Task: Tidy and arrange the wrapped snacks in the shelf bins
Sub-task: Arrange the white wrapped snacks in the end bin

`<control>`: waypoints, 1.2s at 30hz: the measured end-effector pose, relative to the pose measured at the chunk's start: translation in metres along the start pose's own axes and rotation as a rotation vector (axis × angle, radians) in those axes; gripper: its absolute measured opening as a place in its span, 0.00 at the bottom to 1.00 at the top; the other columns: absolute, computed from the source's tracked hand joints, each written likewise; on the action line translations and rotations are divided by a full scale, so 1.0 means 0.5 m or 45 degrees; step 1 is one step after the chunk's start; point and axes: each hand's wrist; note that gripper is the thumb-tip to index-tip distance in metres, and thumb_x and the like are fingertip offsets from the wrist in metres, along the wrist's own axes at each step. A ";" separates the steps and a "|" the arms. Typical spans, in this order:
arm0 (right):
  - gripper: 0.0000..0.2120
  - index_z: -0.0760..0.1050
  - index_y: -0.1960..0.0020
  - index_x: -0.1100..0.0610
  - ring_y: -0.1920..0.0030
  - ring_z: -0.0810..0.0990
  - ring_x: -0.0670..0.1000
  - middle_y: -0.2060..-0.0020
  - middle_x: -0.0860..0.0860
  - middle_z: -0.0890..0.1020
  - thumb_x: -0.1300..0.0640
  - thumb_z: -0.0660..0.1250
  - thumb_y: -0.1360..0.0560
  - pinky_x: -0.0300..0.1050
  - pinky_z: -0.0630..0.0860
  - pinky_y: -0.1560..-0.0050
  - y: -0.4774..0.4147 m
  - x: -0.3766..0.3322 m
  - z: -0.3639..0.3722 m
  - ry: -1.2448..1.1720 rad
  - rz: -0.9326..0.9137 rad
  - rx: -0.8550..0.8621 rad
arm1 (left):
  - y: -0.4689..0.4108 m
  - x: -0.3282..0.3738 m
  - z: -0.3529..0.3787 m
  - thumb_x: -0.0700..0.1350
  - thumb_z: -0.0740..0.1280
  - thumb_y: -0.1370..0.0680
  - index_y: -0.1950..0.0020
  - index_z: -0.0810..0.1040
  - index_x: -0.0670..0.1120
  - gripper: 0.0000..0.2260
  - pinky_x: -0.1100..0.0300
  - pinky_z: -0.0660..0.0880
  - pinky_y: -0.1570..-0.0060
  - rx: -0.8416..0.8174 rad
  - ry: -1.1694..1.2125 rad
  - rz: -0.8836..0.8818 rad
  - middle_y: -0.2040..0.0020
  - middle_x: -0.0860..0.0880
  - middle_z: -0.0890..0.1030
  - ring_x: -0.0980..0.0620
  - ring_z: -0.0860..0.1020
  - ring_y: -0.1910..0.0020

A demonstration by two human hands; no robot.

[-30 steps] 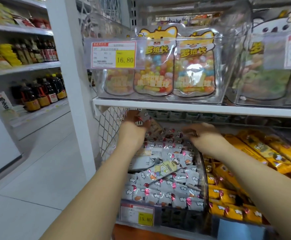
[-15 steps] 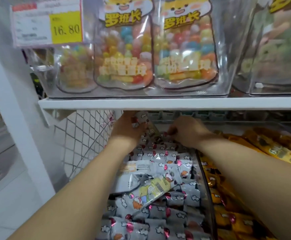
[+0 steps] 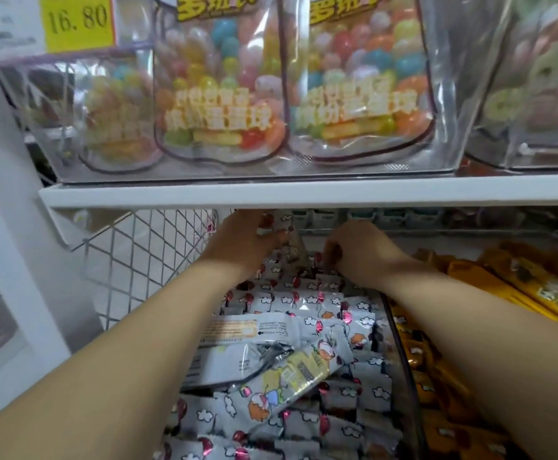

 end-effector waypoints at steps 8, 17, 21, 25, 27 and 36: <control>0.12 0.81 0.53 0.57 0.48 0.79 0.52 0.51 0.54 0.81 0.68 0.61 0.26 0.36 0.69 0.55 -0.004 0.012 0.008 0.025 -0.033 0.042 | -0.016 0.005 0.055 0.40 0.68 0.23 0.40 0.75 0.46 0.12 0.74 0.71 0.64 -0.204 -0.066 0.120 0.48 0.54 0.77 0.61 0.75 0.57; 0.15 0.82 0.57 0.54 0.52 0.80 0.49 0.54 0.51 0.83 0.71 0.62 0.27 0.35 0.71 0.54 -0.007 0.012 0.009 -0.053 -0.034 0.007 | -0.042 -0.019 0.080 0.46 0.65 0.21 0.43 0.81 0.46 0.10 0.60 0.76 0.49 -0.491 -0.522 0.092 0.50 0.48 0.82 0.52 0.80 0.54; 0.14 0.81 0.56 0.54 0.52 0.80 0.49 0.53 0.51 0.82 0.70 0.62 0.27 0.36 0.71 0.53 -0.007 0.013 0.014 -0.057 -0.036 -0.009 | -0.041 -0.012 0.074 0.46 0.63 0.20 0.42 0.80 0.46 0.10 0.59 0.76 0.50 -0.547 -0.540 0.046 0.49 0.47 0.82 0.50 0.80 0.52; 0.10 0.81 0.53 0.52 0.48 0.79 0.49 0.51 0.49 0.82 0.64 0.64 0.25 0.36 0.70 0.52 0.005 0.006 0.000 -0.032 -0.058 0.015 | -0.031 0.005 0.043 0.41 0.62 0.20 0.38 0.79 0.48 0.12 0.67 0.72 0.59 -0.535 -0.445 0.026 0.49 0.48 0.81 0.54 0.78 0.57; 0.08 0.81 0.51 0.49 0.48 0.79 0.47 0.51 0.47 0.82 0.60 0.65 0.24 0.38 0.71 0.49 0.019 -0.001 -0.011 0.015 -0.075 0.079 | -0.017 0.011 0.024 0.42 0.62 0.20 0.36 0.78 0.50 0.13 0.65 0.72 0.50 -0.465 -0.388 0.037 0.39 0.49 0.79 0.52 0.78 0.48; 0.10 0.79 0.46 0.45 0.47 0.78 0.44 0.47 0.42 0.82 0.46 0.63 0.24 0.40 0.70 0.39 0.146 -0.034 -0.040 -0.010 -0.216 -0.025 | 0.123 0.029 -0.046 0.48 0.63 0.20 0.36 0.77 0.53 0.13 0.68 0.68 0.51 -0.268 -0.370 0.036 0.37 0.53 0.77 0.54 0.76 0.45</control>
Point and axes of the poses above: each hand's wrist, its own y-axis away from the middle knuckle, its own z-axis out of the palm, x = y × z
